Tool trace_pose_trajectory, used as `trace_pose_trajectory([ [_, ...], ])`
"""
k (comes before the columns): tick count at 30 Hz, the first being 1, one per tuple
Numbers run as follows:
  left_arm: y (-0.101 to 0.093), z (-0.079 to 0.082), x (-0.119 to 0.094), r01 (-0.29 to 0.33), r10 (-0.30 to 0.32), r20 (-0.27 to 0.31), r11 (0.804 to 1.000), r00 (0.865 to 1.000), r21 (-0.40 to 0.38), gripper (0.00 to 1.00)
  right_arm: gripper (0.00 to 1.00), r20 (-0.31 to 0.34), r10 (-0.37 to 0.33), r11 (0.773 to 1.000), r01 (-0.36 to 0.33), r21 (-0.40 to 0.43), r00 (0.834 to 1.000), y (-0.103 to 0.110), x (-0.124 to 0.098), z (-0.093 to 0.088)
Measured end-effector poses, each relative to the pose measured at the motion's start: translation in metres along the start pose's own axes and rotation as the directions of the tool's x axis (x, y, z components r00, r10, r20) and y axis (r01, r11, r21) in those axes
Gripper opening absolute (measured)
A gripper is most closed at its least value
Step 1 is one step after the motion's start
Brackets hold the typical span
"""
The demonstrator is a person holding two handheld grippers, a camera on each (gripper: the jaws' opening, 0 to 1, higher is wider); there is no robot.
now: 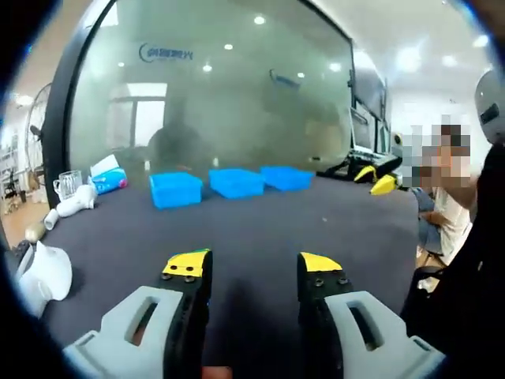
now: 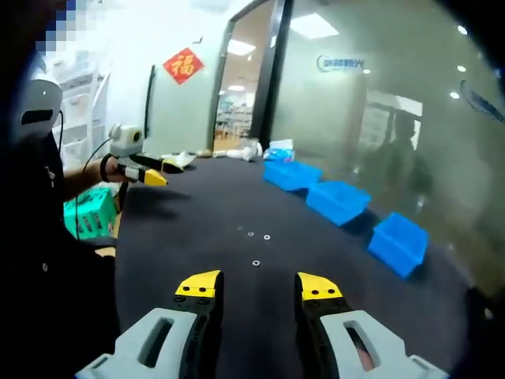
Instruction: Sort the screws, nuts, and washers into the corresponding bins
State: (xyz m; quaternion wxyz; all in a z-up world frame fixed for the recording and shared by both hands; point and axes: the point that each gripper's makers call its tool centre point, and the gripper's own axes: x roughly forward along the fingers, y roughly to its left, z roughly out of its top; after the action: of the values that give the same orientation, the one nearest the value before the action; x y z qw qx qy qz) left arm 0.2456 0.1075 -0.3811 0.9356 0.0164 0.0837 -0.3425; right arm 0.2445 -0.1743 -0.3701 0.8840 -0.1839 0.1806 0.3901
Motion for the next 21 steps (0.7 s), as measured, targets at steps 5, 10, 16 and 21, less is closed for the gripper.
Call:
trace_pose_trajectory([
  [5,-0.005,-0.002,-0.002,0.031,-0.031,-0.012,0.999,0.999,0.012,0.42,0.32,-0.110,0.097,0.992,-0.106,-0.074,0.989,0.008,0.017,-0.003],
  [10,-0.012,-0.003,-0.003,0.075,-0.075,-0.029,0.997,0.997,0.028,0.43,0.32,-0.184,0.161,0.976,-0.184,-0.119,0.970,0.016,0.033,0.001],
  [16,-0.014,-0.005,-0.004,0.090,-0.088,-0.036,0.995,0.995,0.034,0.43,0.29,-0.269,0.216,0.954,-0.261,-0.146,0.939,0.021,0.050,0.003],
  [21,-0.015,-0.005,-0.005,0.097,-0.096,-0.036,0.995,0.995,0.033,0.43,0.26,-0.371,0.244,0.933,-0.320,-0.161,0.896,0.019,0.067,-0.005],
])
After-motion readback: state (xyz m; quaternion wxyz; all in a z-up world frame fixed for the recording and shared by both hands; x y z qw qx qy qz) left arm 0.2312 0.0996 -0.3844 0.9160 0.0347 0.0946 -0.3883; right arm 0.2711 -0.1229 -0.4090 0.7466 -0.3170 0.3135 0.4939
